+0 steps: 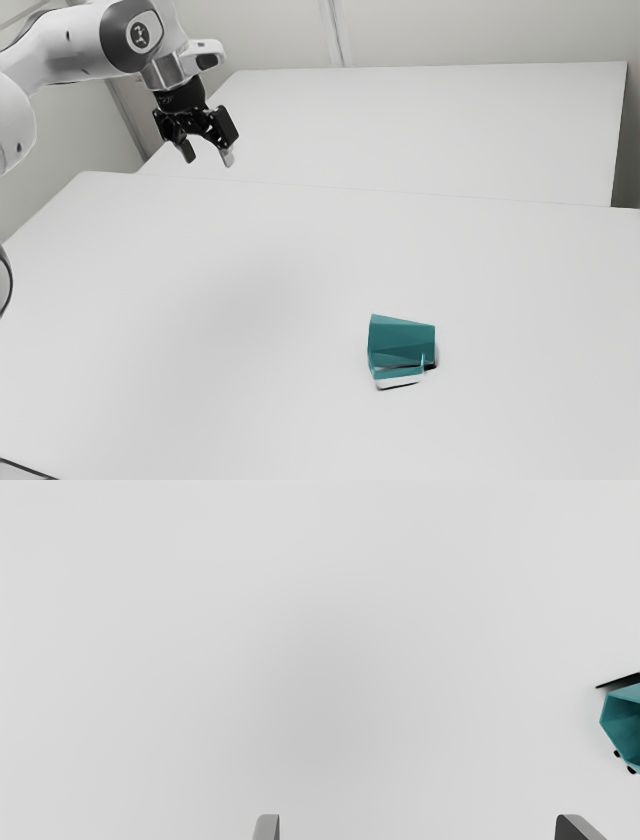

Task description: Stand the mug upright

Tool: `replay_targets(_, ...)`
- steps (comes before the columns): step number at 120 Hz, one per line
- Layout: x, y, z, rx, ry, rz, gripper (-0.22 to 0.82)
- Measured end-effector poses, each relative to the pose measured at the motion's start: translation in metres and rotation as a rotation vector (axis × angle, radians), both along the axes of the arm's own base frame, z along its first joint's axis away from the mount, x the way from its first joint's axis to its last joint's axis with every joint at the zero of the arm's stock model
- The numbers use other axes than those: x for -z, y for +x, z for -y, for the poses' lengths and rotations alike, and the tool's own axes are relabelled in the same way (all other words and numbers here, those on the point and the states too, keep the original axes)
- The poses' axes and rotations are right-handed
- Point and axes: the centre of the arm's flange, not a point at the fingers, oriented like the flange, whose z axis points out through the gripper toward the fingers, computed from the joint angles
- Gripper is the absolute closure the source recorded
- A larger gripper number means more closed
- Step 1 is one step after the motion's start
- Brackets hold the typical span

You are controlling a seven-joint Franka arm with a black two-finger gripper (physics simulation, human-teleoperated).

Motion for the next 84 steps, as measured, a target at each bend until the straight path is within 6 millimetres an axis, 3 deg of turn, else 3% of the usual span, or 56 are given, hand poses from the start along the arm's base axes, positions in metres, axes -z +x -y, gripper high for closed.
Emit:
replay_targets(41,0.007,-0.005,0.005,0.017,-0.032,-0.011,0.0)
replay_targets(53,0.025,-0.019,0.013,0.002,-0.152,-0.046,0.0)
replay_targets(64,0.05,-0.042,0.025,-0.021,-0.265,-0.068,0.0)
replay_targets(84,0.1,-0.064,0.046,-0.082,-0.4,-0.074,0.0)
